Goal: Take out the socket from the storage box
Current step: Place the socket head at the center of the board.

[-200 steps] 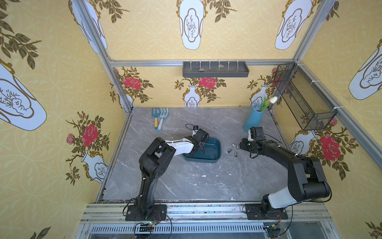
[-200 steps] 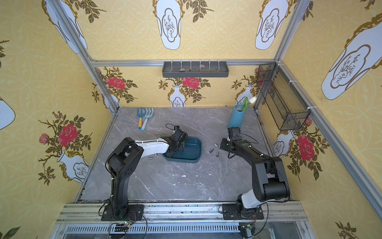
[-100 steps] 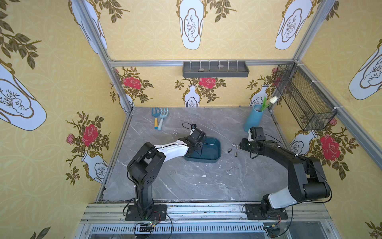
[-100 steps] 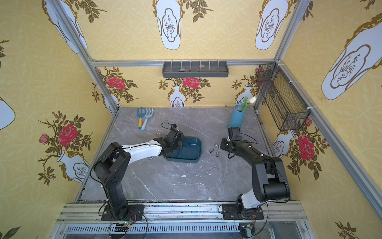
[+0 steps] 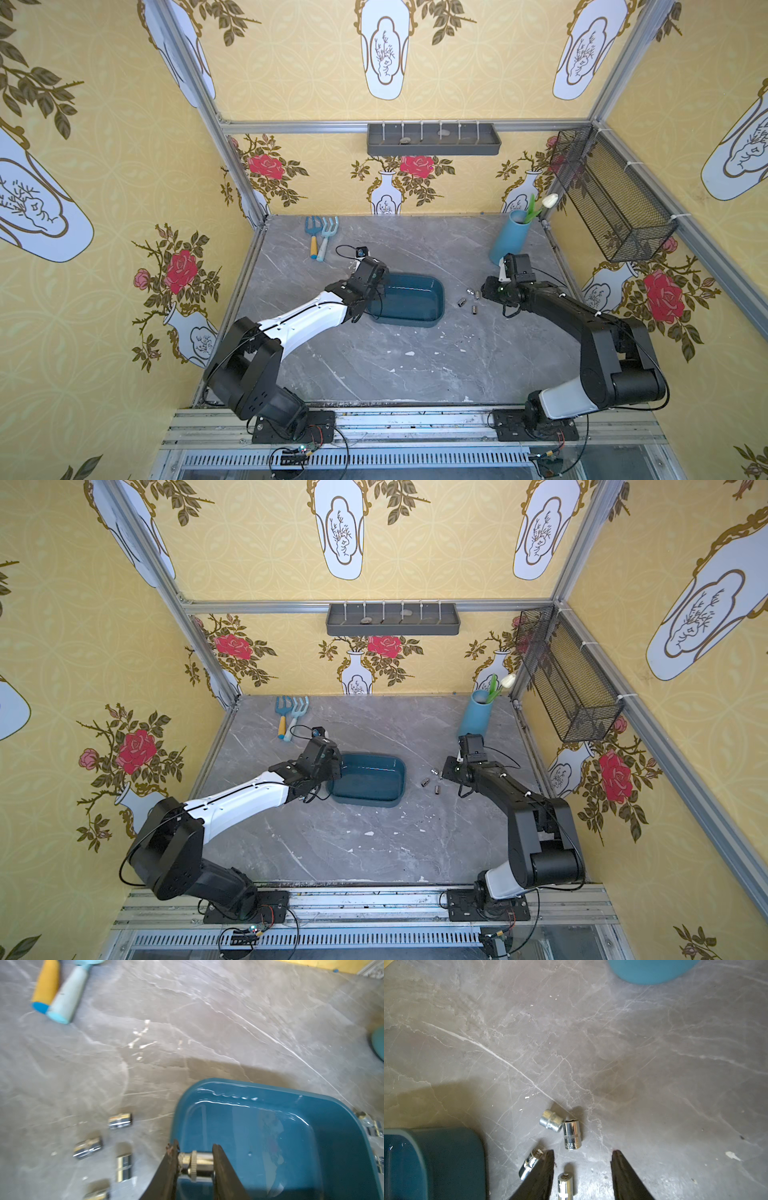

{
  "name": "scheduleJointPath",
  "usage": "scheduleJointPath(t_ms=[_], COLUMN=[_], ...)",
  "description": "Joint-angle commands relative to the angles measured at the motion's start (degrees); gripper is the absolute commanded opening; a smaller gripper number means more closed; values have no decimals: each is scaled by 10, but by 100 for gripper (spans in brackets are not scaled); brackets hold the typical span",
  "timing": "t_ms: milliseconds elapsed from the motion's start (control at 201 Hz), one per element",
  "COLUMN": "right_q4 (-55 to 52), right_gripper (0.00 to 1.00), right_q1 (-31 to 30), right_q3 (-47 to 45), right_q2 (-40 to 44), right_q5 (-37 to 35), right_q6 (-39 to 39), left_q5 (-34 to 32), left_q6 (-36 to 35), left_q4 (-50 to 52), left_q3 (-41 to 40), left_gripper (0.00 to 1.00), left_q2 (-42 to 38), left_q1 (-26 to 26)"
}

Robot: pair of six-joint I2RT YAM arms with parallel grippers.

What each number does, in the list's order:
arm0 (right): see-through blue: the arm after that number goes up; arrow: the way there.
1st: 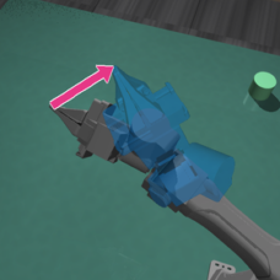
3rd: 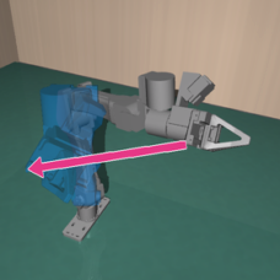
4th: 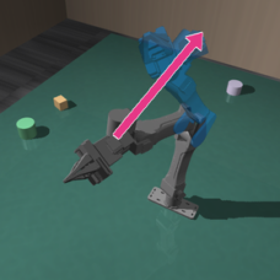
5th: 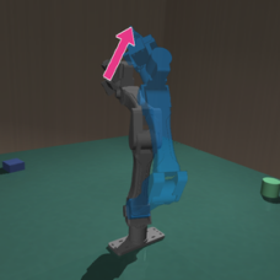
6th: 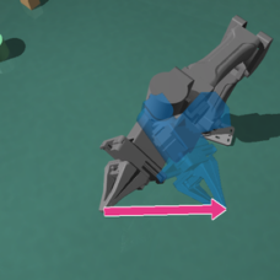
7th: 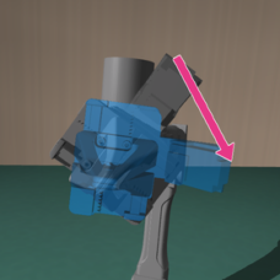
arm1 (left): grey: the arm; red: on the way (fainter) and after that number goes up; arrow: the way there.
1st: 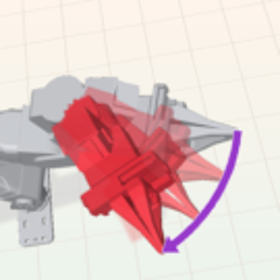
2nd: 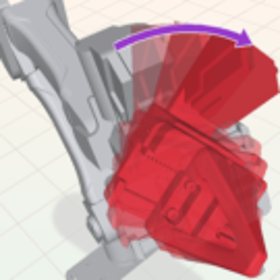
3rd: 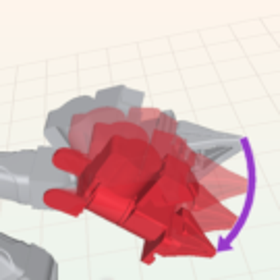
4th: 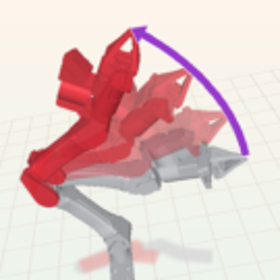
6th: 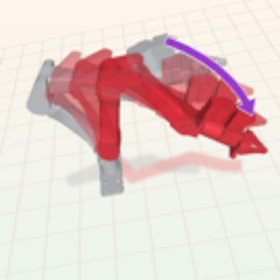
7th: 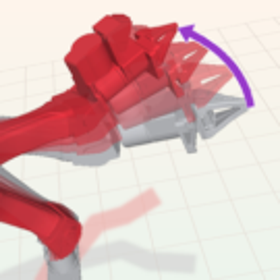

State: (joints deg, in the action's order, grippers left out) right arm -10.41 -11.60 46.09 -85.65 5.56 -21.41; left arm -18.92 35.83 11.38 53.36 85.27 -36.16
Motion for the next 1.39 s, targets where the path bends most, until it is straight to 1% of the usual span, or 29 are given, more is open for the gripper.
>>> scheduleJointPath(t_ms=[0, 269, 284, 344, 513, 538, 687, 1016, 1384], right_q4=[5, 1, 1, 1, 0, 0, -2, -4, -2], right_gripper=[49, 49, 49, 49, 49, 49, 49, 49, 49], right_q1=[0, 0, 0, 1, 0, 0, 1, 0, 1], right_q3=[1, 2, 2, 3, 5, 5, 4, 2, 0], right_q2=[4, 7, 7, 7, 6, 6, 7, 13, 12], right_q5=[4, 6, 4, 5, 6, 6, 4, 1, -1], right_q6=[-5, -3, -3, -3, -3, -3, -3, -3, -5], left_q5=[-1, 23, 26, 30, 37, 39, 44, 43, 54], left_q6=[1, 15, 16, 24, 31, 48, 61, 77, 69], left_q4=[9, -2, -2, -4, -28, -29, -39, -35, -34], left_q3=[-30, -118, -121, -137, -178, -182, -187, -174, -164], left_gripper=[30, 30, 30, 30, 30, 30, 30, 30, 32], left_q2=[-27, -80, -81, -83, -79, -75, -48, -7, 1], left_q1=[28, 107, 123, 144, 171, 175, 181, 182, 181])
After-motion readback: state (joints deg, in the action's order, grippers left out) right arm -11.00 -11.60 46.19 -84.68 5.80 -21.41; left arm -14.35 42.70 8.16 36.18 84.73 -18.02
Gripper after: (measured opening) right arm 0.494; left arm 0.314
